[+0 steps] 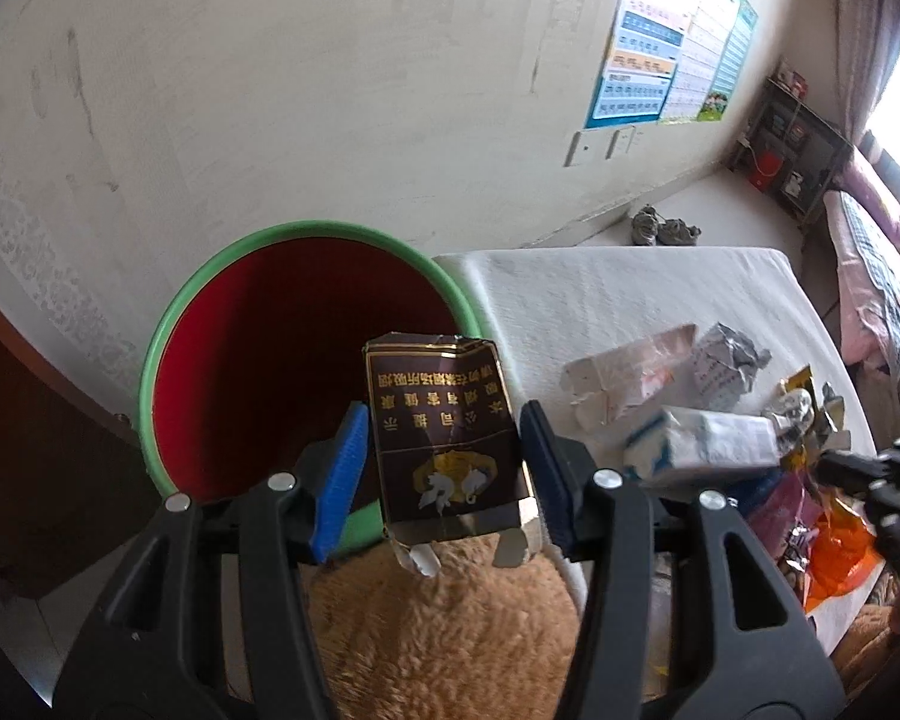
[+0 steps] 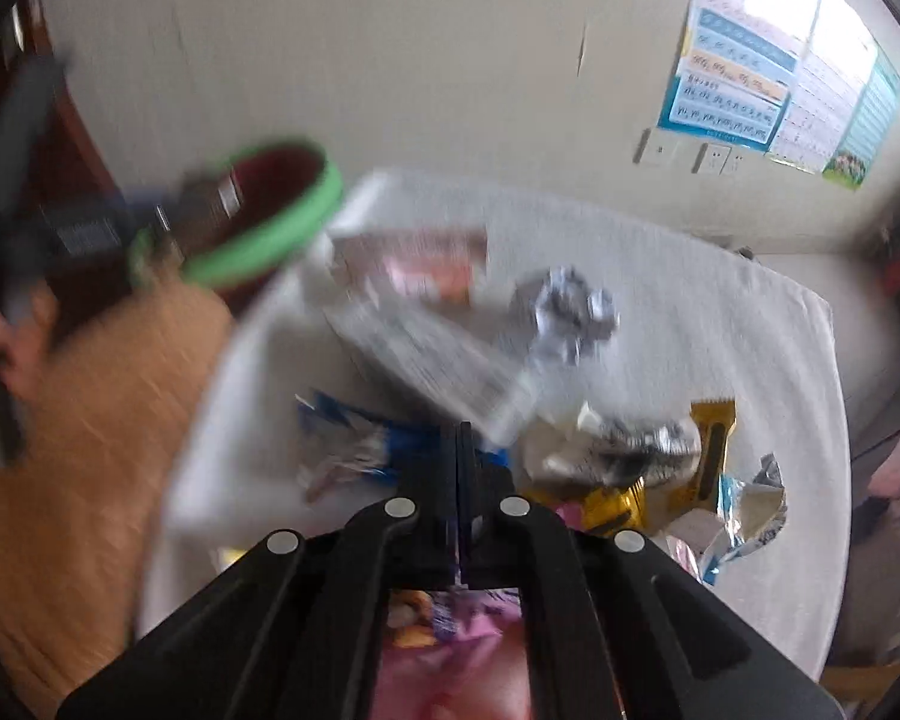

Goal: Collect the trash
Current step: 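Drop the pack into the red bin with the left tool while the right tool drops the carton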

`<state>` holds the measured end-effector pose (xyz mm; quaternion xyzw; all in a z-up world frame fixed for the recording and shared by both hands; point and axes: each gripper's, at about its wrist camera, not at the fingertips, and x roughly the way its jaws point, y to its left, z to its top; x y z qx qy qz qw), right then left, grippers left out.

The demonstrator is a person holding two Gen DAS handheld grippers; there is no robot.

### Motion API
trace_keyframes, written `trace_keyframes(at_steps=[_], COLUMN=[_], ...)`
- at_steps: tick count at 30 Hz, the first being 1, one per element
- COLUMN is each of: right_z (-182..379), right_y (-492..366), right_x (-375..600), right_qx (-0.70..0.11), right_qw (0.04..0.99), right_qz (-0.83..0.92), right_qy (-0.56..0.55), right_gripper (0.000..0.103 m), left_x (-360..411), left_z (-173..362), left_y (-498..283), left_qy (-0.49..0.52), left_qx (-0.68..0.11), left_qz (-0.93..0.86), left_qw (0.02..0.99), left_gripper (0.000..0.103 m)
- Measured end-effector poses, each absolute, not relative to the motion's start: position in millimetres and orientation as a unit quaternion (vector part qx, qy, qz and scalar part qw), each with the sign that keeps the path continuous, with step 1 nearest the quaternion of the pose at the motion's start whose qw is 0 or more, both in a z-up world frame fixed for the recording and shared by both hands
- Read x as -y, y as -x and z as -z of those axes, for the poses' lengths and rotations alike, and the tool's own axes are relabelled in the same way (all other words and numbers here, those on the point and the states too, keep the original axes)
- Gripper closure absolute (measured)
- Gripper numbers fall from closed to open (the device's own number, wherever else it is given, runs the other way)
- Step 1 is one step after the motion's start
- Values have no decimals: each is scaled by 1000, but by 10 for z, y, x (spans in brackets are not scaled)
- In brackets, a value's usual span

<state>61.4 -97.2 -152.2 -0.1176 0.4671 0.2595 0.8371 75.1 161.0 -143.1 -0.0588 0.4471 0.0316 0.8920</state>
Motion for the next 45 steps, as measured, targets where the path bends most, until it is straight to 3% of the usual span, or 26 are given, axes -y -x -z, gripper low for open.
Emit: trace_keyframes(at_steps=[2, 3, 4, 6, 17, 21, 23, 32, 42, 43, 44, 45], right_z=[1446, 1451, 1479, 1570, 2304, 2333, 2239, 1341, 1204, 1219, 1238, 1262], right_y=[-674, -712, -750, -772, -1096, -1015, -974, -1146, -1675, -1689, -1709, -1741], right_x=[875, 813, 780, 691, 158, 58, 59, -39, -931, -997, -1040, -1067], right_qx=[-461, -462, -463, -462, -524, -520, -512, -458, -460, -461, -463, -467], right_qw=[841, 839, 837, 831, 735, 716, 722, 810, 808, 807, 806, 803], right_qz=[-249, -247, -249, -254, -278, -300, -307, -332, -369, -368, -368, -368], right_qy=[137, 146, 154, 178, 329, 357, 349, 153, -9, -14, -21, -32], right_gripper=[102, 94, 66, 37, 36, 56, 59, 60, 59, 57, 57, 51], left_x=[-1669, -1688, -1711, -1734, -1844, -1901, -1950, -2256, -2714, -2747, -2773, -2798], left_z=[1452, 1459, 1465, 1470, 1547, 1516, 1476, 1404, 1500, 1510, 1523, 1532], left_y=[-763, -764, -763, -761, -801, -808, -811, -844, -840, -839, -842, -838], left_qy=[67, 71, 76, 78, 103, 101, 99, 98, 134, 139, 143, 150], left_qx=[-451, -452, -453, -453, -463, -457, -450, -431, -434, -433, -434, -431], left_qz=[-35, -36, -36, -35, -28, -32, -37, -78, -121, -123, -126, -129], left_qw=[889, 888, 888, 887, 880, 883, 887, 894, 883, 882, 881, 881], left_gripper=[54, 54, 54, 54, 54, 54, 54, 54, 54, 51, 38, 33])
